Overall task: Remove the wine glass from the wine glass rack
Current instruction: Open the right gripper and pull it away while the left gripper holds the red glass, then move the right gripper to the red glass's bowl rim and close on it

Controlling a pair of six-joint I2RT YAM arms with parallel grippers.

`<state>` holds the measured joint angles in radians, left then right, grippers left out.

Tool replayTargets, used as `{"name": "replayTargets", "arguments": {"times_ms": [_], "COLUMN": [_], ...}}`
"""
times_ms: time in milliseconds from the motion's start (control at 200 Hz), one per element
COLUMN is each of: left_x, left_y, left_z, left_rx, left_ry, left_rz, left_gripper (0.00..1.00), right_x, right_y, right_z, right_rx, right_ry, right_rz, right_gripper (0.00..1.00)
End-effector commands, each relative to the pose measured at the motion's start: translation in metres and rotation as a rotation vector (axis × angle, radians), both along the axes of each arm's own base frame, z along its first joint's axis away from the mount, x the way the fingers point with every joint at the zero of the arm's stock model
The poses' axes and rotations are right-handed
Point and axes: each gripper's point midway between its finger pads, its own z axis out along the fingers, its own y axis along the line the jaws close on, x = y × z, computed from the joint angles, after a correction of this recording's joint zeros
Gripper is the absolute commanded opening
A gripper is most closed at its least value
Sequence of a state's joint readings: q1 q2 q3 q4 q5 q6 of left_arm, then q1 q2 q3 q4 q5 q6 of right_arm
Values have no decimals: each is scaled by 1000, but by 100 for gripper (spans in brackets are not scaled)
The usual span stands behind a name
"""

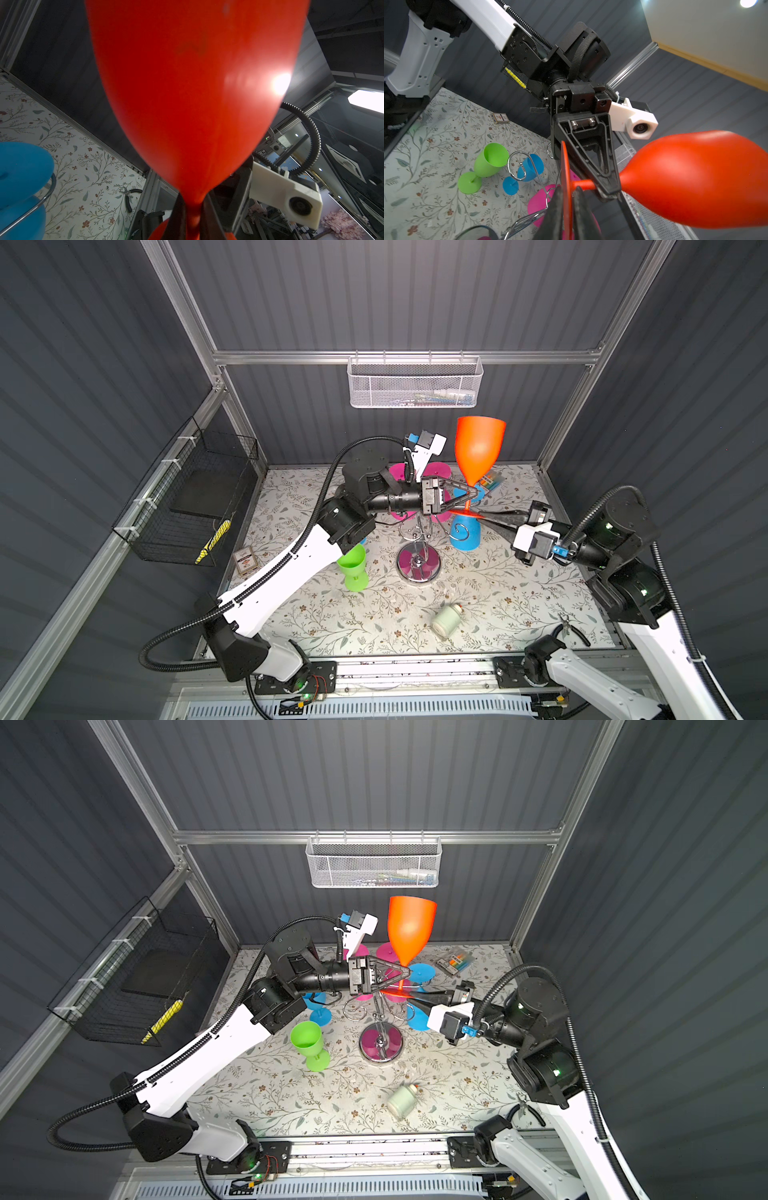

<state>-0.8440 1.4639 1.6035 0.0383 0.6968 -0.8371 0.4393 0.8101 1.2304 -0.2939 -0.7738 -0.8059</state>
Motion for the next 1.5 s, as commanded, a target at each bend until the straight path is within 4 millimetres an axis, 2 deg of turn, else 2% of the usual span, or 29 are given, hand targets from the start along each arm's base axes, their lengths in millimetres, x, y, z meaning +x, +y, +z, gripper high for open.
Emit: {"name": "replayTargets", "arguments": {"times_ms": [0,90,110,120,125,145,370,605,770,925,1076,1331,1496], "left_x": [1,5,6,7,7,9,34,49,57,63,68,70,72], "left_y": [11,18,20,21,22,25,62,103,119,127,133,140,141], "left_z": [18,19,19,20,20,20,19,19,19,16,14,9,3], "left_rx": [-43,-37,-34,-32,-32,-26,114,305,450,579,693,830,903], "left_ry": [-87,-130,-142,-147,-151,-165,-372,-649,-871,-1083,-1289,-1524,-1620], "left_rz": [78,138,156,165,171,191,476,678,738,751,741,706,671], "left_gripper": [0,0,0,0,0,0,0,0,0,0,0,0,0], "right_x": [-7,-7,-7,-7,-7,-7,-10,1,23,46,62,75,79], "right_y": [-2,-5,-6,-6,-6,-7,-18,-42,-74,-91,-71,-33,-9], "right_z": [0,0,0,1,1,1,20,54,86,94,87,70,58], "right_rx": [9,23,27,30,32,38,192,485,778,976,932,856,776], "right_ry": [20,22,23,21,21,21,-6,77,294,596,855,1117,1245], "right_rz": [-1,-21,-25,-27,-29,-32,-74,-158,-260,-325,-333,-226,-146], "right_gripper": [38,62,76,91,95,99,99,99,99,99,99,99,83]}}
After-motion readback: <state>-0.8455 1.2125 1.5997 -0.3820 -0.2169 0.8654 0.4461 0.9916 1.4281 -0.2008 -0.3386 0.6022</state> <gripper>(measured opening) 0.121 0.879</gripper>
